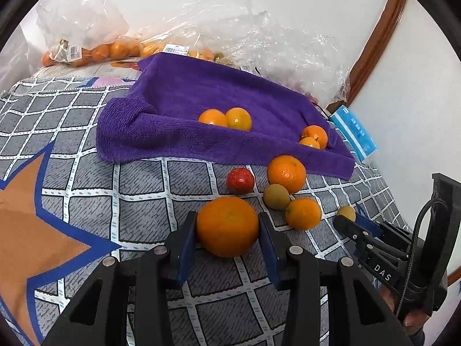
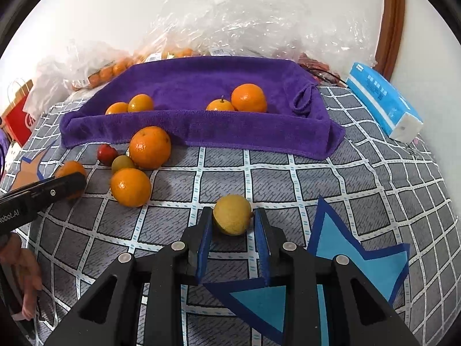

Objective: Organize fruits
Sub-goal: 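Close the left tool around a large orange while the right tool holds the yellow citrus, then lift both held fruits and carry them over the purple towel, then lower both fruits onto the purple towel and open both tools, then withdraw both tools and close the right tool around an orange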

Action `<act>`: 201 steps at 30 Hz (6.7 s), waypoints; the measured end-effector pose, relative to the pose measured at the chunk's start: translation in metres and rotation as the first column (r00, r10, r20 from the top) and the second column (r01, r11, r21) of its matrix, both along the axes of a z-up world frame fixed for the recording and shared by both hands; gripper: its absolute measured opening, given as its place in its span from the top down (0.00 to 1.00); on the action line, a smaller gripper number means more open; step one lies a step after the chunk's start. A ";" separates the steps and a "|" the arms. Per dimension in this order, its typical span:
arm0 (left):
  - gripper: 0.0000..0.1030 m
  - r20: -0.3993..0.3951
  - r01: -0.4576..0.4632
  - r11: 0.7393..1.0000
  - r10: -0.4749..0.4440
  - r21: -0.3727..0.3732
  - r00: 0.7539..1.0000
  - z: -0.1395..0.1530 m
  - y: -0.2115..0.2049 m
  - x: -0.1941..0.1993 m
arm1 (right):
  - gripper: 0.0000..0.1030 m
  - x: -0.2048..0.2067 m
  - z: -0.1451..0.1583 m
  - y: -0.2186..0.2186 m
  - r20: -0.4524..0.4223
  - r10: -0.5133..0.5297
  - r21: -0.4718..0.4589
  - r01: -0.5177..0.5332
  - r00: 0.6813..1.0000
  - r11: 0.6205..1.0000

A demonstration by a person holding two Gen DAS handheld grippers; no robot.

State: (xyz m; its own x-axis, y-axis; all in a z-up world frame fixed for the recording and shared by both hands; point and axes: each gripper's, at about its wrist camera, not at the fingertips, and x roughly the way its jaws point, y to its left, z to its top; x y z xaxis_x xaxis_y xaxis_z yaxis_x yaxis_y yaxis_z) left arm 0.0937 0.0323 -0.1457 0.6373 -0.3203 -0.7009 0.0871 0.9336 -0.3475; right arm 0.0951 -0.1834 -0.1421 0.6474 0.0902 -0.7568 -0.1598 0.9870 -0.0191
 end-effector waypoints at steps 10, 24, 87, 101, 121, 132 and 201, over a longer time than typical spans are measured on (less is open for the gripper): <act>0.62 -0.003 0.006 1.000 -0.006 0.027 1.000 -0.001 -0.001 0.000 | 0.72 0.000 0.000 -0.001 -0.002 0.002 0.002 -0.002 1.000 1.000; 0.62 0.026 -0.018 0.999 0.018 0.031 1.000 0.003 0.003 -0.006 | 0.72 0.000 0.000 0.000 0.013 0.005 -0.005 -0.004 1.000 1.000; 0.62 0.145 -0.192 0.977 0.204 -0.092 0.968 0.038 0.028 0.089 | 0.72 0.108 0.065 -0.002 0.235 -0.049 0.135 0.017 0.971 0.991; 0.62 0.131 -0.185 0.980 0.194 -0.075 0.972 0.028 0.025 0.097 | 0.72 0.117 0.037 0.015 0.171 0.021 0.140 -0.045 0.985 0.989; 0.62 0.099 -0.179 0.983 0.182 -0.042 0.978 0.019 0.021 0.104 | 0.72 0.120 0.027 0.022 0.138 0.053 0.125 -0.071 0.989 0.990; 0.62 0.096 -0.178 0.984 0.179 -0.021 0.979 0.018 0.021 0.106 | 0.72 0.121 0.022 0.025 0.113 0.056 0.121 -0.070 0.992 0.990; 0.57 0.180 -0.157 0.983 0.172 -0.098 0.968 0.069 0.038 0.049 | 0.56 0.052 0.059 0.033 0.143 -0.027 0.094 0.014 0.989 0.995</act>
State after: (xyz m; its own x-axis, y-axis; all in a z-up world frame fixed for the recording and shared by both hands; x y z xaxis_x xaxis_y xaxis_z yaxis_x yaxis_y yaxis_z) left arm 0.1429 0.0708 -0.0763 0.8034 -0.2519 -0.5395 0.0056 0.9093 -0.4162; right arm 0.1466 -0.1507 -0.0830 0.7516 0.1409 -0.6444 -0.1417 0.9886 0.0509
